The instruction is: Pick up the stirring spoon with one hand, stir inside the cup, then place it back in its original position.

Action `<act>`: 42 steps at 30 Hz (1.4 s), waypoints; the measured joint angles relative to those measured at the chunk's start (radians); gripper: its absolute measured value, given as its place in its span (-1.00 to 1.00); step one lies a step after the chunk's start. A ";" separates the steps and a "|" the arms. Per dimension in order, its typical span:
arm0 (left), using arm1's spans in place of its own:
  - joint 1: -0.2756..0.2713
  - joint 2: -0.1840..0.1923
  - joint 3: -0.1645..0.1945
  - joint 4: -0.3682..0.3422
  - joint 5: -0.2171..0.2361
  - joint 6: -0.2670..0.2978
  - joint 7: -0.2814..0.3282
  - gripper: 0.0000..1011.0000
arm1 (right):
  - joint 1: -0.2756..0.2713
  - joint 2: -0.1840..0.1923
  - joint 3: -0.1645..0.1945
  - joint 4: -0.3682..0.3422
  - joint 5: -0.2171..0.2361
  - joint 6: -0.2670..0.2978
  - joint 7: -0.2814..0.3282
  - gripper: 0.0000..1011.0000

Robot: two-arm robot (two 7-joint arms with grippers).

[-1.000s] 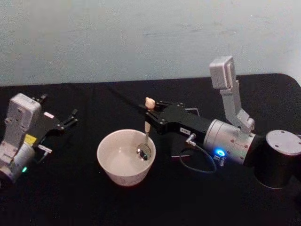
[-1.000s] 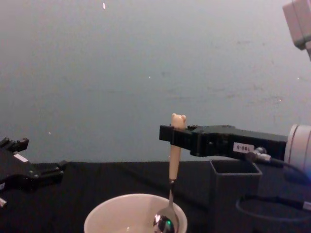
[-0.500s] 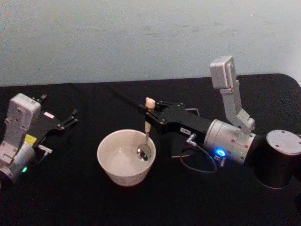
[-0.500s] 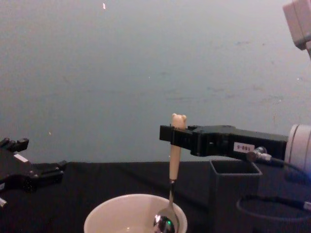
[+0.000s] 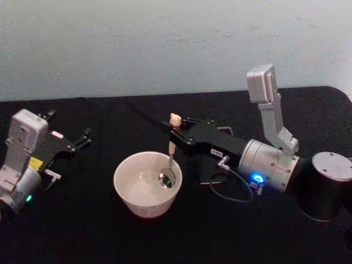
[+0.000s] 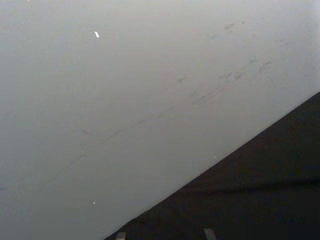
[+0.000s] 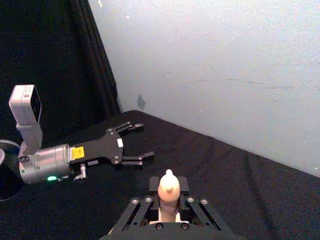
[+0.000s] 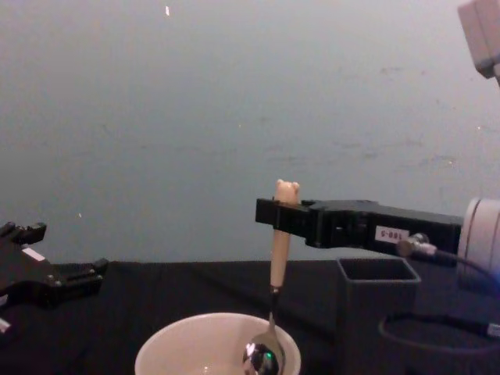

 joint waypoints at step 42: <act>0.000 0.000 0.000 0.000 0.000 0.000 0.000 0.98 | 0.084 -0.154 -0.105 0.176 -0.123 -0.026 0.034 -0.58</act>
